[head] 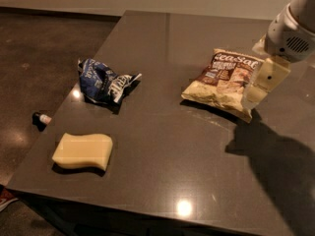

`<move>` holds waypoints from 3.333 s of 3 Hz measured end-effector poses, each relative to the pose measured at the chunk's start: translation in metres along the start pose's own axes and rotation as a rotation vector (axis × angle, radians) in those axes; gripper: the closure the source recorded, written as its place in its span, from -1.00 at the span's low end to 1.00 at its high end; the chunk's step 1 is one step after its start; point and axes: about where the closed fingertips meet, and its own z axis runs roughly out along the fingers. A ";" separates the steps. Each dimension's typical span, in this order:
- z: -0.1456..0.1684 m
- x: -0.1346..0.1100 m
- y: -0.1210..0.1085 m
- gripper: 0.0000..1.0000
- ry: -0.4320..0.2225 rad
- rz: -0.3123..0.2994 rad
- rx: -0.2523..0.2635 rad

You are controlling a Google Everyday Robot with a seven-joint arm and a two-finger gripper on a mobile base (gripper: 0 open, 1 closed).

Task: Move brown chip bag near blue chip bag

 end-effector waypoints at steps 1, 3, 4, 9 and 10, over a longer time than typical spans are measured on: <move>0.017 0.004 -0.011 -1.00 -0.009 0.025 -0.002; 0.056 0.007 -0.023 -1.00 -0.035 0.044 -0.039; 0.075 0.008 -0.027 -1.00 -0.012 0.049 -0.031; 0.058 -0.061 -0.060 1.00 -0.095 0.080 -0.030; 0.047 -0.087 -0.073 1.00 -0.152 0.056 -0.018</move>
Offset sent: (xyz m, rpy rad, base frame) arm 0.0316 -0.0142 -0.0582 0.0687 0.0413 -0.0357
